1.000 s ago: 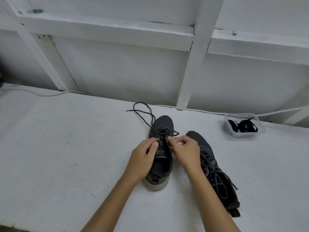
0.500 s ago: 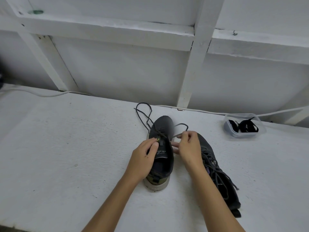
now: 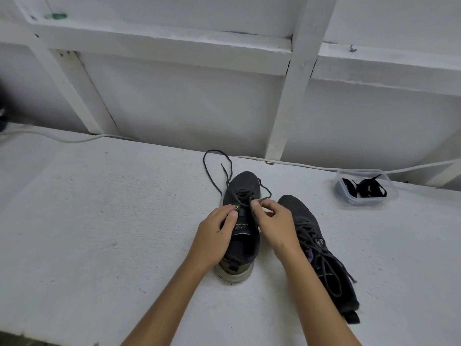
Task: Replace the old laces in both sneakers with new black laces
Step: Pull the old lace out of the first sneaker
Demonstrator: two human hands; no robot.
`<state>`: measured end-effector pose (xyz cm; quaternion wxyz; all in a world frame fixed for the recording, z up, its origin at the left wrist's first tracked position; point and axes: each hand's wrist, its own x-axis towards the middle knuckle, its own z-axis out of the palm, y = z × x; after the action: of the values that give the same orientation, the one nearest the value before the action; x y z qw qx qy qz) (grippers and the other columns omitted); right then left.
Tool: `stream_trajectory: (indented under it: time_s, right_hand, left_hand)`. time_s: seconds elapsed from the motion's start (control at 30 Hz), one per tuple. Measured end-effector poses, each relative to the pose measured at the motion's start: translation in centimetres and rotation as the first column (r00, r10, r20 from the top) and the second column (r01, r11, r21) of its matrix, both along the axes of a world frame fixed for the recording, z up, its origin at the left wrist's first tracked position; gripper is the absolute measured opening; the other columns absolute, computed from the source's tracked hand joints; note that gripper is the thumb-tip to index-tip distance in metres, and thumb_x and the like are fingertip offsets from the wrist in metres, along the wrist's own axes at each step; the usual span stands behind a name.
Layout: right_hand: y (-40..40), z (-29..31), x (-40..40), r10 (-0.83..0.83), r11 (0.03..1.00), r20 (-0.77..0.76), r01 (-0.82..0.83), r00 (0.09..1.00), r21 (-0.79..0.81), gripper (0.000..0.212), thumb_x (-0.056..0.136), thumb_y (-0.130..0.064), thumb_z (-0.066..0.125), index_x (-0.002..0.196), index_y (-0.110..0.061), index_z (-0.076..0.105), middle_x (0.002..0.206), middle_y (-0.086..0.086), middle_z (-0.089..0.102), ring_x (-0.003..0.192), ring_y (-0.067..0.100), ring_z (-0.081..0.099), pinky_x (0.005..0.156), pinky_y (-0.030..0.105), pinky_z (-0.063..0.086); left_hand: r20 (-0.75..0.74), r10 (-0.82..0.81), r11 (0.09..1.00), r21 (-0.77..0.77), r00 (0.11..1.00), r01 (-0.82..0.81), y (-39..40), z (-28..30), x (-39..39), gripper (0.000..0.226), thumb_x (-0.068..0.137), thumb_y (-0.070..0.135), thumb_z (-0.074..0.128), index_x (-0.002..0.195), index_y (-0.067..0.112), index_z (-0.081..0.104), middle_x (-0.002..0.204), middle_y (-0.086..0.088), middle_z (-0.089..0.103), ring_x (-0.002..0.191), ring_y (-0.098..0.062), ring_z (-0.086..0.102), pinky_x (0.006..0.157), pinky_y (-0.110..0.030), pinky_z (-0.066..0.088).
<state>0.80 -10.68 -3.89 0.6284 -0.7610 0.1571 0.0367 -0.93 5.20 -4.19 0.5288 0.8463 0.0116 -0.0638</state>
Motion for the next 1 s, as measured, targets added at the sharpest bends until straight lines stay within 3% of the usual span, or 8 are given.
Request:
stream_trajectory:
  time_s: [0.13, 0.23, 0.33, 0.43, 0.6, 0.77, 0.93, 1.0]
  right_hand:
    - [0.0, 0.5, 0.6, -0.058, 0.995, 0.043, 0.061, 0.997, -0.074, 0.019, 0.1, -0.031, 0.059, 0.089, -0.017, 0.067, 0.086, 0.0, 0.074, 0.077, 0.016, 0.073, 0.077, 0.042, 0.061]
    - [0.5, 0.5, 0.8, -0.293, 0.945, -0.012, 0.292, 0.956, 0.146, 0.02, 0.107, -0.027, 0.043, 0.101, -0.012, 0.056, 0.096, 0.004, 0.069, 0.078, 0.018, 0.075, 0.072, 0.041, 0.064]
    - [0.4, -0.3, 0.5, -0.151, 0.988, -0.013, 0.152, 0.988, 0.034, 0.028, 0.1, -0.043, 0.056, 0.098, -0.017, 0.066, 0.091, -0.004, 0.073, 0.083, 0.009, 0.072, 0.082, 0.037, 0.061]
    - [-0.1, -0.4, 0.4, -0.008, 0.998, 0.028, 0.01, 1.0, -0.059, 0.025, 0.095, -0.037, 0.066, 0.076, -0.02, 0.067, 0.076, -0.008, 0.071, 0.07, 0.01, 0.065, 0.075, 0.034, 0.055]
    - [0.6, 0.5, 1.2, -0.371, 0.897, -0.027, 0.366, 0.928, 0.246, 0.021, 0.109, -0.027, 0.04, 0.106, -0.01, 0.053, 0.102, 0.005, 0.066, 0.076, 0.023, 0.076, 0.068, 0.038, 0.063]
    - [0.0, -0.3, 0.8, -0.043, 0.997, -0.034, 0.04, 0.999, -0.065, 0.028, 0.094, -0.041, 0.066, 0.079, -0.017, 0.069, 0.078, -0.006, 0.073, 0.078, 0.014, 0.07, 0.078, 0.034, 0.057]
    - [0.1, 1.1, 1.3, -0.33, 0.915, -0.069, 0.337, 0.942, 0.22, 0.026, 0.109, -0.031, 0.038, 0.106, -0.009, 0.053, 0.098, 0.005, 0.069, 0.071, 0.022, 0.077, 0.073, 0.042, 0.064]
    - [0.2, 0.9, 0.9, -0.242, 0.95, -0.084, 0.254, 0.967, 0.179, 0.035, 0.106, -0.039, 0.046, 0.104, -0.007, 0.061, 0.093, 0.005, 0.073, 0.075, 0.018, 0.077, 0.078, 0.041, 0.063]
  left_hand:
    - [-0.002, -0.003, 1.0, 0.004, 1.0, 0.003, 0.1, 0.0, 0.0, 0.038, 0.104, 0.037, 0.046, 0.137, 0.025, 0.06, 0.135, 0.017, 0.057, 0.124, 0.004, 0.048, 0.102, -0.01, 0.035]
    - [-0.006, 0.0, 1.0, -0.008, 1.0, 0.0, 0.0, 0.0, -0.1, 0.038, 0.104, 0.036, 0.046, 0.137, 0.024, 0.06, 0.135, 0.017, 0.056, 0.126, 0.003, 0.048, 0.106, -0.014, 0.036]
    - [-0.006, 0.001, 1.0, -0.007, 1.0, -0.001, 0.0, 0.0, 0.0, 0.038, 0.104, 0.037, 0.046, 0.137, 0.024, 0.059, 0.135, 0.018, 0.056, 0.127, 0.004, 0.047, 0.102, -0.007, 0.033]
    - [0.001, -0.002, 1.0, 0.0, 1.0, 0.002, 0.0, 0.0, 0.0, 0.038, 0.104, 0.036, 0.046, 0.137, 0.024, 0.06, 0.135, 0.018, 0.056, 0.125, 0.004, 0.048, 0.101, -0.006, 0.033]
    - [-0.009, 0.003, 1.0, -0.016, 1.0, -0.003, 0.1, -0.1, 0.0, 0.037, 0.104, 0.037, 0.046, 0.136, 0.025, 0.061, 0.135, 0.018, 0.057, 0.125, 0.005, 0.048, 0.103, -0.009, 0.035]
    - [-0.012, 0.003, 1.0, -0.016, 1.0, -0.003, 0.0, 0.0, 0.0, 0.037, 0.104, 0.037, 0.046, 0.136, 0.025, 0.06, 0.135, 0.019, 0.056, 0.125, 0.006, 0.048, 0.102, -0.008, 0.034]
    - [-0.018, 0.006, 0.999, -0.039, 1.0, -0.007, 0.0, 0.0, 0.0, 0.035, 0.104, 0.037, 0.046, 0.133, 0.027, 0.062, 0.13, 0.022, 0.058, 0.117, 0.012, 0.05, 0.103, -0.011, 0.039]
    - [-0.013, 0.012, 0.999, -0.039, 1.0, -0.012, 0.1, -0.1, 0.0, 0.035, 0.104, 0.037, 0.046, 0.133, 0.026, 0.063, 0.13, 0.021, 0.058, 0.118, 0.012, 0.05, 0.101, -0.01, 0.038]
